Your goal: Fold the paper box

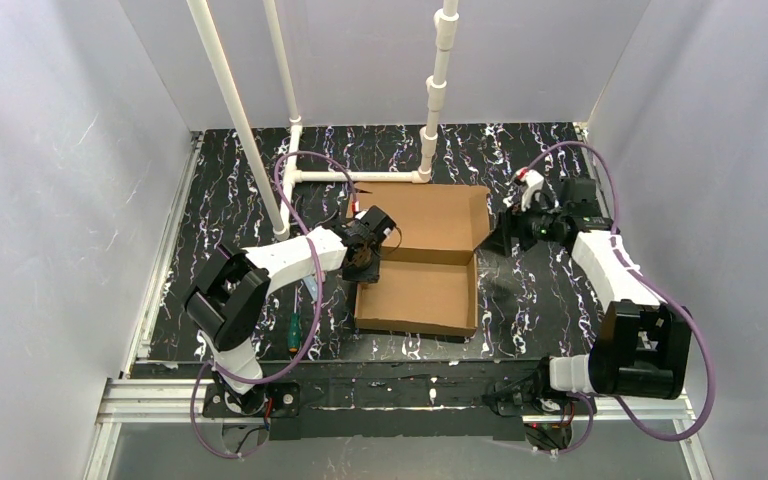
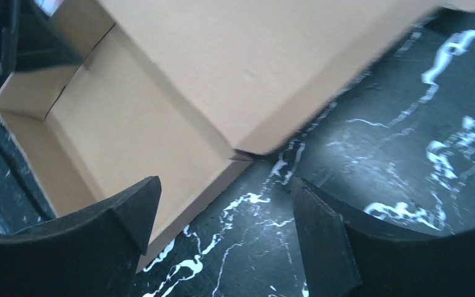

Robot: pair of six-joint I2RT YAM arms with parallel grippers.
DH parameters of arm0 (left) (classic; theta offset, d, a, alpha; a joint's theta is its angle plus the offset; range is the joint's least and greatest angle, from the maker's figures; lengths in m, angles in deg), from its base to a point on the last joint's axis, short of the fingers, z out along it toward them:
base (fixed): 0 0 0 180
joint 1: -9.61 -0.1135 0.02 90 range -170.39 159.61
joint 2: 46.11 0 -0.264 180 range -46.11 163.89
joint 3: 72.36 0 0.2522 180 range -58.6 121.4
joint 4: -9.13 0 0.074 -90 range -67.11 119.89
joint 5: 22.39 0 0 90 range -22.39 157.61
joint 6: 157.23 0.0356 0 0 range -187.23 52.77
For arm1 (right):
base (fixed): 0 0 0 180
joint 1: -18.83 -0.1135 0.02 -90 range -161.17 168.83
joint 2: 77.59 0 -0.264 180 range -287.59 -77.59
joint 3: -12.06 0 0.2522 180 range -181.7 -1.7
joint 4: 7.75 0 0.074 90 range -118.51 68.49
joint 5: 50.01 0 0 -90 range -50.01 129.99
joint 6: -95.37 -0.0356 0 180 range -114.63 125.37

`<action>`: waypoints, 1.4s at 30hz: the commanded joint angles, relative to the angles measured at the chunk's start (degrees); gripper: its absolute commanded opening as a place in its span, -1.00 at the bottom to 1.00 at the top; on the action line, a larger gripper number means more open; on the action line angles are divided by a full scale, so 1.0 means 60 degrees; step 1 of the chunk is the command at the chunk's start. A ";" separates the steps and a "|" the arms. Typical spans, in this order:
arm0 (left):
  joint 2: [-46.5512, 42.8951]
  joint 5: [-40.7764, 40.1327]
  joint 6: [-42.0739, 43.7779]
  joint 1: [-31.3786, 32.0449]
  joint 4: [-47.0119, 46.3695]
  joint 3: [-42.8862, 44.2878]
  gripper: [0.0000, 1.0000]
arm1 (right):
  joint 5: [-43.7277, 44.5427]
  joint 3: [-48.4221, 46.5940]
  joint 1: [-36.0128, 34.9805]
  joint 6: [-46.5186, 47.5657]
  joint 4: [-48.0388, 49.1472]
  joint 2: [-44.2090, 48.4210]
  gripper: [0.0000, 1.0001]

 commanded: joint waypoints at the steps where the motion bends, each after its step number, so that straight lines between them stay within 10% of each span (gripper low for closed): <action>1: -0.0205 -0.0153 0.0685 -0.0003 -0.0305 0.0548 -0.21 | 0.0369 -0.0214 0.0540 -0.1581 0.1570 0.0015 0.75; 14: -0.3583 -0.0519 0.1038 -0.0054 -0.0215 -0.0834 0.96 | 0.1891 -0.2328 -0.0003 -0.4714 0.2560 -0.3623 0.61; 18: -0.4938 0.0494 0.0655 -0.0271 -0.0644 -0.2030 0.97 | 0.2174 -0.2746 -0.0323 -0.4834 0.2469 -0.4439 0.31; 26: -0.6404 0.2596 -0.0259 -0.0843 -0.1833 -0.3507 0.95 | 0.1606 -0.1662 0.0172 -0.5309 0.3680 -0.3854 -0.97; 42: -0.4955 0.4036 -0.0365 -0.1830 -0.4756 -0.3003 0.86 | -0.0430 0.2316 0.2427 -0.7771 0.8482 0.0101 -0.97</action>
